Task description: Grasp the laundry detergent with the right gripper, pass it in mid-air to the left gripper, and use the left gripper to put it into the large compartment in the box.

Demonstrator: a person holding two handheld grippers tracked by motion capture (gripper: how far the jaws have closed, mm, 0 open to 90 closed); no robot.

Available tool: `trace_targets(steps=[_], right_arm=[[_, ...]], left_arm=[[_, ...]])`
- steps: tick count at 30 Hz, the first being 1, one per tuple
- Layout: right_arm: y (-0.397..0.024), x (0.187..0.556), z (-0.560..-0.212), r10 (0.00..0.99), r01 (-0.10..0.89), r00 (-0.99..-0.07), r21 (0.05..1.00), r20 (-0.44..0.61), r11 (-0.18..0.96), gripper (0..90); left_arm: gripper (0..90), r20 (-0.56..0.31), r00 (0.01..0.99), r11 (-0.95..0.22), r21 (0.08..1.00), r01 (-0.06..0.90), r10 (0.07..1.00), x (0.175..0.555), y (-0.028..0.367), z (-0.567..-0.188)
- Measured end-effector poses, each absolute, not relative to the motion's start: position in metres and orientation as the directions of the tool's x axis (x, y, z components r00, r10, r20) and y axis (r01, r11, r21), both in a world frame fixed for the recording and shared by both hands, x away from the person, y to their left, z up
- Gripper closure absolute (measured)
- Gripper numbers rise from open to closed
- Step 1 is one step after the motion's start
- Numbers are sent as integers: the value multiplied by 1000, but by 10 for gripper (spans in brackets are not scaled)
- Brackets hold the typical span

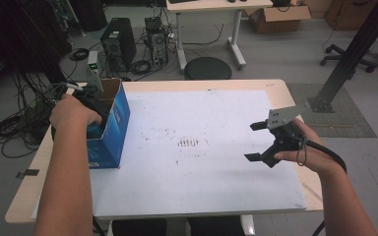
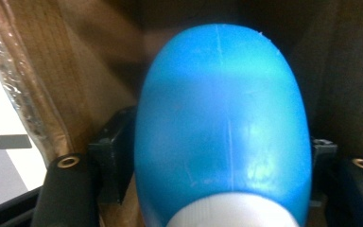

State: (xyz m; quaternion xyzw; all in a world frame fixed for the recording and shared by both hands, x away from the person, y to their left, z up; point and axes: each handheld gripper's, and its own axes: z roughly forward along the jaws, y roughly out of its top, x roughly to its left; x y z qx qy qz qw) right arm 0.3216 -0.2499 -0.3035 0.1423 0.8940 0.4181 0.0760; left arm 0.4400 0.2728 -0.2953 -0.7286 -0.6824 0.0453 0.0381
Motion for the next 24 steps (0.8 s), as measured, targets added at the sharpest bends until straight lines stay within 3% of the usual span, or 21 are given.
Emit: trace_targets(steps=[24], right_arm=[[-248, 321, -301, 317, 186, -948, 776, -19, 603, 16]], left_arm=[[261, -29, 57, -60, -90, 994, 998, 434, 273, -274]])
